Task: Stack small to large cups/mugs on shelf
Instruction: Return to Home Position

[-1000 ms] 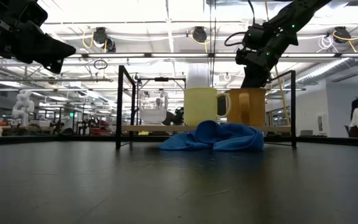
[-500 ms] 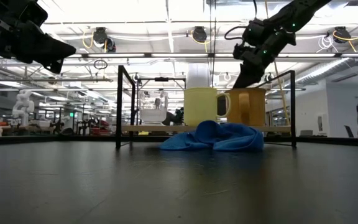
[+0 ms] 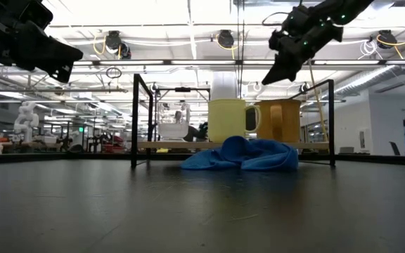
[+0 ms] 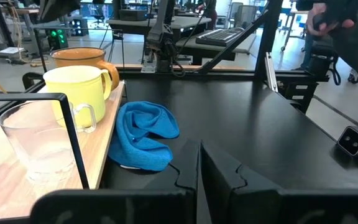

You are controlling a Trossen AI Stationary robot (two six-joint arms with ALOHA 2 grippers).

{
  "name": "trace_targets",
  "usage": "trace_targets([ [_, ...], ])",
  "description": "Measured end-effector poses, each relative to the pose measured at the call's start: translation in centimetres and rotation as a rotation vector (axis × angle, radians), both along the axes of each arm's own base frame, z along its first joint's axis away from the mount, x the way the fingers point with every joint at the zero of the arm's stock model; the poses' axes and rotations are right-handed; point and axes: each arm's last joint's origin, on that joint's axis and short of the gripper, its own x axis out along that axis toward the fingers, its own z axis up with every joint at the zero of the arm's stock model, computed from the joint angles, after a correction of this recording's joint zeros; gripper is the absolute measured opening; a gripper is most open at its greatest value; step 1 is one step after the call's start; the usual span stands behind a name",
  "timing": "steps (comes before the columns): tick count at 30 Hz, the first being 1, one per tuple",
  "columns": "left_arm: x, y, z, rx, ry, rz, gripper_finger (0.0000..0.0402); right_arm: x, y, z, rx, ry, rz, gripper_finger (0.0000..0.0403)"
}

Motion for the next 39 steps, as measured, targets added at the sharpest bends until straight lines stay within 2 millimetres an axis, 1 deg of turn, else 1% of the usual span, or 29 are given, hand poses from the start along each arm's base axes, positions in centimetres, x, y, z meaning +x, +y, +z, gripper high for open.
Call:
trace_targets([
  [4, 0.0, 0.0, 0.0, 0.002, 0.0, 0.0, 0.0021, -0.8, 0.9, 0.4, -0.024, -0.032, -0.004, 0.0001],
  [12, 0.0, 0.0, 0.0, 0.012, -0.003, -0.002, 0.0021, -2.3, 2.8, -0.1, -0.027, -0.142, 0.009, 0.0],
  [17, 0.0, 0.0, 0.0, 0.012, -0.003, -0.002, 0.0021, -2.6, 3.6, -0.8, 0.024, -0.191, 0.054, 0.0],
  [23, 0.0, 0.0, 0.0, 0.012, -0.003, -0.002, 0.0021, -2.7, 5.0, -1.0, -0.005, -0.258, 0.085, 0.0],
  [28, 0.0, 0.0, 0.0, 0.01, -0.002, -0.001, 0.0021, -3.4, 5.9, -1.1, -0.034, -0.312, 0.084, 0.0],
  [32, 0.0, 0.0, 0.0, -0.002, -0.001, 0.006, 0.0021, -4.1, 6.6, -1.8, -0.044, -0.36, 0.087, 0.0],
  [35, 0.0, 0.0, -0.1, 0.035, 0.005, 0.009, 0.0021, -4.7, 7.2, -2.5, -0.051, -0.392, 0.095, 0.0],
  [39, 0.0, 0.2, -0.3, 0.061, 0.023, 0.052, 0.0021, -5.5, 8.0, -3.9, -0.06, -0.418, 0.088, 0.0],
])
